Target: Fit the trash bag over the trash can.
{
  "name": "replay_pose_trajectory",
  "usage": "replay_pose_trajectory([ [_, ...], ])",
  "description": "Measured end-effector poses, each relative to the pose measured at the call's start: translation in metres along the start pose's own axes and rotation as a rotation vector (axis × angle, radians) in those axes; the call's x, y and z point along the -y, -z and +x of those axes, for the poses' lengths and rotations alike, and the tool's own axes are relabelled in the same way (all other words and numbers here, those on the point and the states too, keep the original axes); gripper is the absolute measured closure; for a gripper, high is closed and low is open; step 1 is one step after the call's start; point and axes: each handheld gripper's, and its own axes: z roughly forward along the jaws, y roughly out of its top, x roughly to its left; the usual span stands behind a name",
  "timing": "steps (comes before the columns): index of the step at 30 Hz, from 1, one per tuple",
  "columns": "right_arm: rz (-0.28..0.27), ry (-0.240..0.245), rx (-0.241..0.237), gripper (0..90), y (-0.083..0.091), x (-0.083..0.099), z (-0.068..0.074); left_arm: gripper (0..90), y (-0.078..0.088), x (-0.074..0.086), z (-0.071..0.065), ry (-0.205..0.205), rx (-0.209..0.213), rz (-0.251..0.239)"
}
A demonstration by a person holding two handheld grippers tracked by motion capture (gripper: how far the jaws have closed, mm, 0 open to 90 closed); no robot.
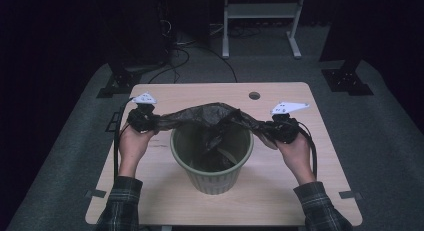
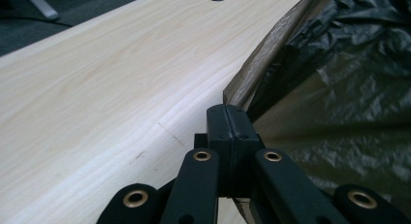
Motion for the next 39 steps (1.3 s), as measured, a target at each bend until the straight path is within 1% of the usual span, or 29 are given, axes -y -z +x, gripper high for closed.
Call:
replay_pose_trajectory([
  [1,0.004,-0.001,-0.007,90.0,-0.001,0.001,-0.002,90.0,-0.001,0.003,0.000,-0.001,-0.005,0.010],
  [2,0.013,-0.006,-0.006,90.0,-0.002,0.004,-0.003,90.0,-0.002,0.007,0.001,0.006,0.009,0.015],
  [3,0.021,-0.017,-0.013,90.0,-0.003,0.008,-0.005,90.0,-0.003,0.008,0.001,0.008,0.012,0.016],
  [5,0.019,-0.022,-0.017,90.0,-0.003,0.012,-0.006,90.0,-0.006,0.012,0.001,0.004,0.005,0.041],
  [6,0.024,-0.025,-0.016,90.0,-0.003,0.014,-0.007,90.0,-0.009,0.015,0.002,0.004,0.020,0.043],
  [8,0.021,-0.032,-0.024,88.2,-0.003,0.018,-0.008,90.0,-0.010,0.016,0.002,0.009,0.026,0.033],
  [9,0.011,-0.036,-0.026,80.7,-0.001,0.019,-0.009,90.0,-0.009,0.016,0.002,0.009,0.033,0.023],
  [10,-0.007,-0.034,-0.009,79.2,0.003,0.018,-0.012,90.0,-0.007,0.015,0.003,0.014,0.046,0.008],
  [11,-0.029,-0.040,-0.013,76.4,0.009,0.017,-0.015,90.0,-0.006,0.014,0.002,0.015,0.058,-0.002],
  [12,-0.053,-0.054,-0.018,73.1,0.016,0.014,-0.018,90.0,-0.005,0.012,0.002,0.009,0.056,-0.001],
  [13,-0.071,-0.063,-0.015,72.3,0.021,0.012,-0.021,90.0,-0.004,0.010,0.000,0.001,0.045,0.002],
  [14,-0.096,-0.064,0.005,72.0,0.030,0.007,-0.025,90.0,-0.003,0.008,0.000,-0.006,0.036,0.012],
  [15,-0.122,-0.072,0.023,68.4,0.040,0.002,-0.029,90.0,-0.003,0.007,0.001,-0.005,0.032,0.014],
  [17,-0.164,-0.092,0.026,68.2,0.057,-0.005,-0.036,90.0,-0.001,0.007,0.002,0.000,0.040,0.000],
  [18,-0.187,-0.097,0.017,68.0,0.063,-0.007,-0.038,90.0,-0.001,0.007,0.002,0.000,0.039,-0.002],
  [19,-0.219,-0.101,-0.005,67.6,0.070,-0.010,-0.039,90.0,0.000,0.007,0.002,-0.002,0.035,0.000],
  [20,-0.247,-0.101,-0.046,65.0,0.076,-0.014,-0.038,89.9,0.000,0.007,0.001,-0.002,0.038,0.000],
  [22,-0.268,-0.082,-0.104,60.5,0.078,-0.022,-0.033,90.0,0.000,0.006,0.001,-0.003,0.038,-0.001],
  [24,-0.273,-0.050,-0.170,55.5,0.072,-0.032,-0.024,90.0,-0.001,0.006,0.000,-0.005,0.041,0.000],
  [26,-0.249,-0.021,-0.199,54.0,0.061,-0.041,-0.016,90.0,-0.002,0.005,-0.001,-0.009,0.041,0.006],
  [27,-0.233,-0.013,-0.197,53.8,0.055,-0.045,-0.013,90.0,-0.002,0.005,-0.001,-0.010,0.043,0.006],
  [28,-0.223,-0.009,-0.201,53.9,0.049,-0.047,-0.013,90.0,-0.002,0.005,-0.001,-0.011,0.045,0.005],
  [29,-0.210,-0.015,-0.216,54.6,0.041,-0.050,-0.013,90.0,-0.002,0.005,-0.002,-0.012,0.045,0.006],
  [30,-0.205,-0.024,-0.227,60.5,0.036,-0.051,-0.013,90.0,-0.001,0.005,-0.002,-0.011,0.047,0.006],
  [31,-0.186,-0.036,-0.263,72.8,0.030,-0.052,-0.013,90.0,-0.001,0.005,-0.002,-0.009,0.050,0.004],
  [32,-0.177,-0.029,-0.276,80.7,0.027,-0.052,-0.013,90.0,0.000,0.005,-0.001,-0.009,0.049,0.002],
  [33,-0.184,0.002,-0.271,89.3,0.028,-0.051,-0.008,90.0,0.001,0.006,-0.001,-0.009,0.052,0.002],
  [36,-0.200,0.032,-0.310,90.0,0.038,-0.047,0.002,90.0,0.006,0.008,-0.003,-0.010,0.058,0.000],
  [39,-0.204,0.074,-0.332,90.0,0.053,-0.039,0.017,90.0,0.011,0.011,-0.005,-0.010,0.062,-0.008],
])
